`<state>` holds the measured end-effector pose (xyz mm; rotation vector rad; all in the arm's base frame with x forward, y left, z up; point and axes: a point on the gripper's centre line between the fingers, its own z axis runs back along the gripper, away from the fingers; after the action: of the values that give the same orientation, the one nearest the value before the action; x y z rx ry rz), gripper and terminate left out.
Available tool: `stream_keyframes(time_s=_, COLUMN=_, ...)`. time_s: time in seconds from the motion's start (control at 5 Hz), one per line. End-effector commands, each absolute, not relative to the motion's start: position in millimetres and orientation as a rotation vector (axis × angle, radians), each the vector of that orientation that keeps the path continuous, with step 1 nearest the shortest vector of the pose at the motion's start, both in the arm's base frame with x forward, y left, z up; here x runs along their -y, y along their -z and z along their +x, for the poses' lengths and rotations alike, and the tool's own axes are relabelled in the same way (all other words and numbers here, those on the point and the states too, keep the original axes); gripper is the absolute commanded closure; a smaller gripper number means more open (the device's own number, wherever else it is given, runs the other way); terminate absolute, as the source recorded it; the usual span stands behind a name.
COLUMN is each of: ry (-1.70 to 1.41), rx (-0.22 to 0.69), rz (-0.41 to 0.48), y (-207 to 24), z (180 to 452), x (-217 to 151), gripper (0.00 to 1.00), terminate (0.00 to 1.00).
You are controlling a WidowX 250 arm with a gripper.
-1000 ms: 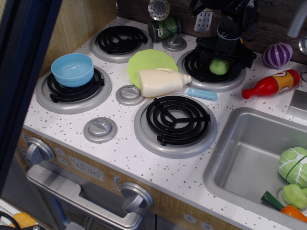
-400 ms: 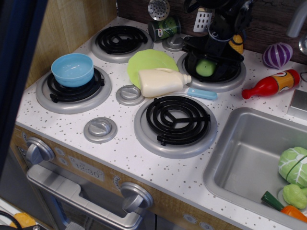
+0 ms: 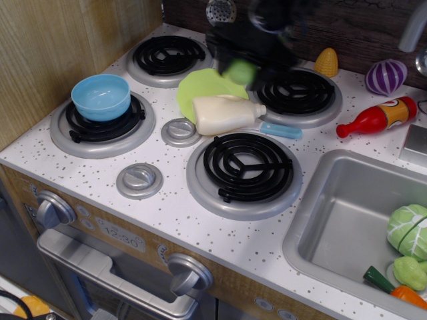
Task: Put pear in bowl
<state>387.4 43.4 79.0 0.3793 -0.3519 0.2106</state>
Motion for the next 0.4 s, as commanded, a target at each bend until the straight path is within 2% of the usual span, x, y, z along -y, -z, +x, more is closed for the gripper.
stream_keyframes(time_s=0.0, ry=-0.143, rx=0.365, rz=0.442, y=-113, z=360, x=-115, gripper=1.00, terminate=0.00)
stream_keyframes(time_s=0.2, ry=-0.103, rx=0.307, rz=0.427, y=-116, z=344, x=-155, gripper=1.00, terminate=0.00)
